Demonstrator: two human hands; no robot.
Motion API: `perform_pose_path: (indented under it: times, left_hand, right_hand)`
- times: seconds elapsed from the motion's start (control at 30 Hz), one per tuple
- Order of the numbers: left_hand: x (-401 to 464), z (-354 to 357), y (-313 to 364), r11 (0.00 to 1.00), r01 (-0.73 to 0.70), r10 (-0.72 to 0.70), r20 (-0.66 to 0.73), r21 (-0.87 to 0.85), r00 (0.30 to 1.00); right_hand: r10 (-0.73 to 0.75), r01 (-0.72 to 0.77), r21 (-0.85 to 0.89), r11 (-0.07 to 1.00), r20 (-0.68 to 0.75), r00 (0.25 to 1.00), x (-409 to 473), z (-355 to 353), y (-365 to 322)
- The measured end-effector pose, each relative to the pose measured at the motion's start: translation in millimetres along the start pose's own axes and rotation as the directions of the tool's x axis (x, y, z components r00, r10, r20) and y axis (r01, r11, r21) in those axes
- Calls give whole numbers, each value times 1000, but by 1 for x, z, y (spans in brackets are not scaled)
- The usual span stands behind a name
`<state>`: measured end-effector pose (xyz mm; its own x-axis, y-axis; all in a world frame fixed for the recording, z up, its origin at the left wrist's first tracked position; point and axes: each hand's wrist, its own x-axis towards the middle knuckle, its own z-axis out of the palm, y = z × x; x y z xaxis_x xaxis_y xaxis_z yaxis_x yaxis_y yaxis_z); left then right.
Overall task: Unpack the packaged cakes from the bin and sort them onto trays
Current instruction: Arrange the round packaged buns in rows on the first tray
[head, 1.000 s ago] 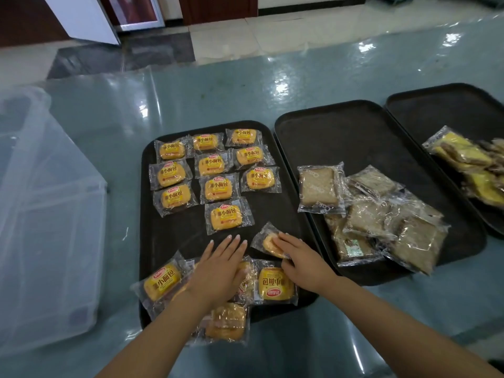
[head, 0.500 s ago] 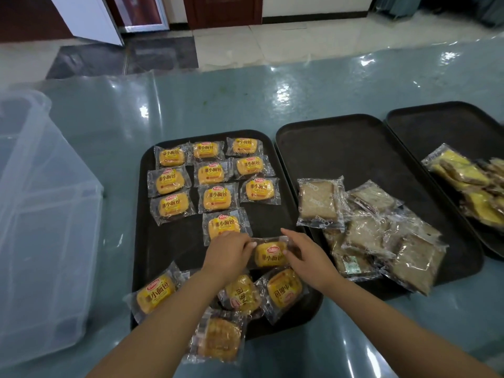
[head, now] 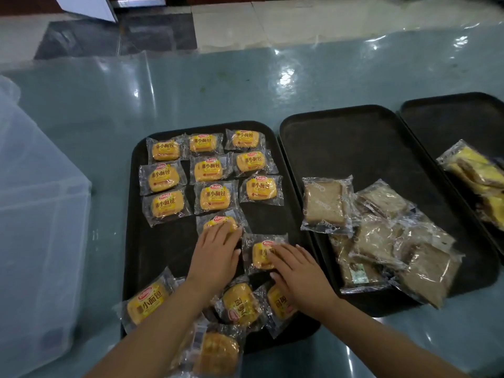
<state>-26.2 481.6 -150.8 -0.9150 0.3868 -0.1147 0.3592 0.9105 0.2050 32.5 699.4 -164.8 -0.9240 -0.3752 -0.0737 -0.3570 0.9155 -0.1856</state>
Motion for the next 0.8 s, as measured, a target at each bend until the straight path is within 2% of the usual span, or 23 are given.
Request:
perform_pose_path:
  times: [0.07, 0.27, 0.4, 0.53, 0.7, 0.8]
  left_hand:
    - [-5, 4, -5, 1000, 18, -18, -16, 22, 1000]
    - [-13, 6, -12, 995, 93, -95, 91, 23, 991]
    - [-15, 3, -21, 999, 38, -38, 86, 2, 996]
    - [-17, 7, -35, 1000, -19, 20, 61, -11, 998]
    - [-20, 17, -43, 999, -28, 30, 55, -29, 998]
    - [-23, 22, -48, 999, -43, 43, 63, 5, 997]
  right_hand:
    - [43, -43, -1, 999, 26, 999, 5, 2, 4]
    - [109, -109, -40, 993, -2, 994, 21, -9, 9]
    - [130, -130, 0, 992, 26, 991, 24, -8, -8]
    - [165, -163, -39, 986, 72, 984, 26, 4, -18]
    - [120, -118, -40, 992, 68, 990, 36, 7, -11]
    - [94, -90, -37, 995, 117, 989, 47, 5, 1]
